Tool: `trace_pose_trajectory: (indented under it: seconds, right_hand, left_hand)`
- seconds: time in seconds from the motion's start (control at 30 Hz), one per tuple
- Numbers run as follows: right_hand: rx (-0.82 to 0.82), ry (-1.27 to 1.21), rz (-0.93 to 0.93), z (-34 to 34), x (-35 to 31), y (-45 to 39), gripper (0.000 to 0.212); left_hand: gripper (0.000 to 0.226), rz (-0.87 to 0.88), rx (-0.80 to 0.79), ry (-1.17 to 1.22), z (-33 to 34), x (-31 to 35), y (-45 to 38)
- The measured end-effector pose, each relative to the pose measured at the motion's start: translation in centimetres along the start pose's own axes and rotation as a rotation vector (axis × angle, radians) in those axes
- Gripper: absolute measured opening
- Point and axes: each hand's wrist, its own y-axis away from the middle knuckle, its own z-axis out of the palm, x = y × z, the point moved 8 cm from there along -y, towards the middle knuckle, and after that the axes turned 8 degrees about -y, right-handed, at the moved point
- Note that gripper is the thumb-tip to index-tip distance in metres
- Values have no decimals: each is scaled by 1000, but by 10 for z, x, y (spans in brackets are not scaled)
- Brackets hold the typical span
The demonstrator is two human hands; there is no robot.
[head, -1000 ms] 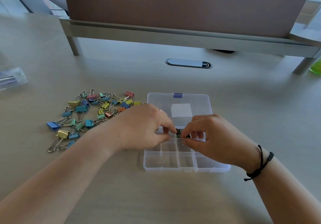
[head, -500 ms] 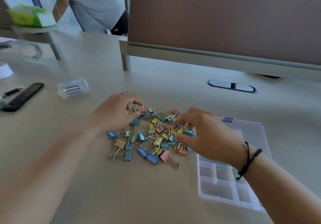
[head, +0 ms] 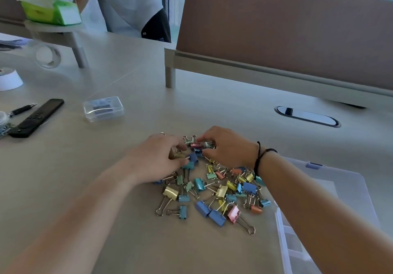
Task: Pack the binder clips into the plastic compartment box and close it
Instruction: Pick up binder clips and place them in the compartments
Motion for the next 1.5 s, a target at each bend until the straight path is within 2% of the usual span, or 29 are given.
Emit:
trace_pose_trajectory:
  seconds: [0.13, 0.23, 0.4, 0.5, 0.67, 0.77, 0.87, 0.97, 1.1, 1.23, 1.4, 1.5]
  right_hand:
    - [25, -52, -2, -1, 0, 5, 24]
    - [8, -143, -4, 0, 4, 11, 15]
    - [-52, -181, -17, 1, 3, 21, 14]
    - [-70, -165, -20, -1, 2, 26, 20]
    - [-108, -157, -11, -3, 8, 42, 56]
    - [-45, -68, -4, 0, 5, 55, 67]
    - [-3, -11, -24, 5, -4, 61, 58]
    - [-51, 19, -31, 12, -8, 63, 48]
    - [-57, 20, -33, 15, -10, 61, 47]
    - [-33, 16, -33, 16, -12, 58, 45]
    - [-2, 19, -44, 16, -15, 53, 51]
    - [34, -8, -44, 16, -12, 51, 46]
  left_hand:
    - [12, 35, 23, 41, -9, 4, 2]
    - [14, 59, -15, 33, -7, 5, 5]
    - [24, 68, -70, 70, -4, 8, 7]
    - [27, 41, -63, 101, -5, 4, 8]
    - [26, 29, -45, 95, -10, 4, 12]
    - [27, 19, -46, 94, -16, 4, 15]
    - [30, 4, -115, 83, -16, 5, 20]
    - [38, -7, -195, 72, -12, 6, 24]
    - [49, -30, -266, 37, -10, 8, 29]
    - [48, -29, -270, 57, -9, 12, 29]
    - [37, -34, -222, 76, -6, 10, 26]
    - [30, -40, -184, 97, -6, 7, 23]
